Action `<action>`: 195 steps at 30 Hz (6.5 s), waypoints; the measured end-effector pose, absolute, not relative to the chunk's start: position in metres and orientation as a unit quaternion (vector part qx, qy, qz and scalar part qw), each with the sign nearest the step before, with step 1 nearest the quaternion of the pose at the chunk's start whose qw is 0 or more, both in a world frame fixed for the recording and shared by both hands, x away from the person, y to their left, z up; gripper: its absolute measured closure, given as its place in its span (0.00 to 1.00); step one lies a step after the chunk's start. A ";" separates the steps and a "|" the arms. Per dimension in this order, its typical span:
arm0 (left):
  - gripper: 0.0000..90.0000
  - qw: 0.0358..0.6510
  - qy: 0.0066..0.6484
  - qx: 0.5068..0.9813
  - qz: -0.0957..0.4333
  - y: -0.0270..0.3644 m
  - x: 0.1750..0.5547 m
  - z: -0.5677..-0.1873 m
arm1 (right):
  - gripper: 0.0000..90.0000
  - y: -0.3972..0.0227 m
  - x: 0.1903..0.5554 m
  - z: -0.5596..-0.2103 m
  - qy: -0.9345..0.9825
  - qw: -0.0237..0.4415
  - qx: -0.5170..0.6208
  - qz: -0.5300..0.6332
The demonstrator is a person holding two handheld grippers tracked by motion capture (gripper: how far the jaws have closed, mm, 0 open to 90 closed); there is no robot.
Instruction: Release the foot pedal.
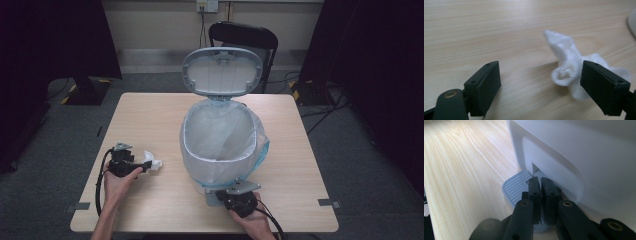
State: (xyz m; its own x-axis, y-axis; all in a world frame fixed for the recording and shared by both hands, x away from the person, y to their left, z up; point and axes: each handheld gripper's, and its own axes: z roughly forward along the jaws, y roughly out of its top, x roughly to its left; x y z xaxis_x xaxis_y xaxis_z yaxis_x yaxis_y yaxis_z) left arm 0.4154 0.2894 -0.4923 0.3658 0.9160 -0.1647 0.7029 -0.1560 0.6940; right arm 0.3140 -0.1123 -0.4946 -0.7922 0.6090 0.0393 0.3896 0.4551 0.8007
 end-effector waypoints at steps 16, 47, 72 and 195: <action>0.90 0.368 0.495 0.768 0.172 0.283 0.412 -0.493 | 0.96 -0.112 0.314 -0.495 0.841 0.129 0.299 0.432; 0.95 0.503 0.470 0.705 0.174 0.297 0.387 -0.447 | 0.96 -0.114 0.315 -0.496 0.841 0.122 0.298 0.436; 0.95 0.557 0.445 0.669 0.208 0.309 0.361 -0.402 | 0.96 -0.114 0.315 -0.495 0.844 0.124 0.290 0.434; 0.33 0.542 0.440 0.677 0.235 0.284 0.373 -0.344 | 0.96 -0.116 0.316 -0.497 0.839 0.116 0.294 0.443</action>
